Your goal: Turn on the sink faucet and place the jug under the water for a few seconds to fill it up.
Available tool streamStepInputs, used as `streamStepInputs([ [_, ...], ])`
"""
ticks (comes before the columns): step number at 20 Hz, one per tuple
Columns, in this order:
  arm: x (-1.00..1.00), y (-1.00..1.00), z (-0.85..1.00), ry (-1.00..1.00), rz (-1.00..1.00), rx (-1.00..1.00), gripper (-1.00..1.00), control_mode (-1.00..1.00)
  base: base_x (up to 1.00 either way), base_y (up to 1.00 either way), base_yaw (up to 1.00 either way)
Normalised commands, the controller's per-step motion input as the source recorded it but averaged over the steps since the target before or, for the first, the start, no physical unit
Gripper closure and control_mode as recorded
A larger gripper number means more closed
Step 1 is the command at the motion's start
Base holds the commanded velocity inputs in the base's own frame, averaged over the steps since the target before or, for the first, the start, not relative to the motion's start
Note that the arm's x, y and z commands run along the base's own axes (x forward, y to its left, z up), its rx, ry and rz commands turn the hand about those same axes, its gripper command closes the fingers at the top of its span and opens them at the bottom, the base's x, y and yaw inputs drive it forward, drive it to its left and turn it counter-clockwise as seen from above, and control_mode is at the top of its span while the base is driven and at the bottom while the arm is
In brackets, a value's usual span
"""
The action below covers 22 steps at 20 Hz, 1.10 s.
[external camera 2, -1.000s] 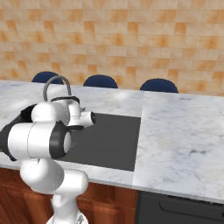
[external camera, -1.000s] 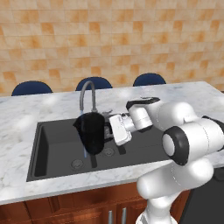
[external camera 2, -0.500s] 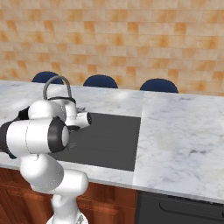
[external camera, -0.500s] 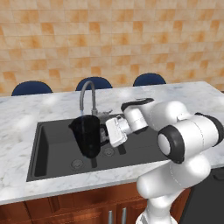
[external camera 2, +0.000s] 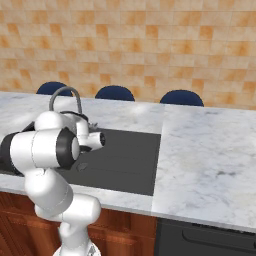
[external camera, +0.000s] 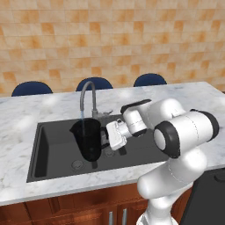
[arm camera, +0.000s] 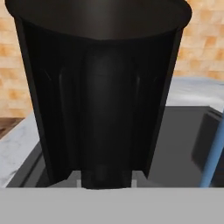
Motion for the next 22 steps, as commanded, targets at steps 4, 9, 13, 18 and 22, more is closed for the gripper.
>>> streamStepInputs([
  [4, 0.00, 0.00, -0.30, 0.02, -0.04, 0.00, 1.00, -1.00, 0.00, 0.00, 0.00],
  [9, 0.00, 0.00, -0.17, 0.07, -0.07, 0.00, 1.00, -1.00, 0.00, 0.00, 0.00],
  [13, 0.02, 0.00, -0.03, 0.12, -0.12, 0.00, 1.00, -1.00, 0.00, 0.00, 0.00],
  [18, 0.11, 0.00, -0.01, 0.11, -0.14, 0.00, 1.00, -1.00, 0.00, 0.00, 0.00],
  [22, 0.14, 0.03, -0.02, 0.10, -0.14, 0.00, 1.00, -1.00, 0.00, 0.00, 0.00],
])
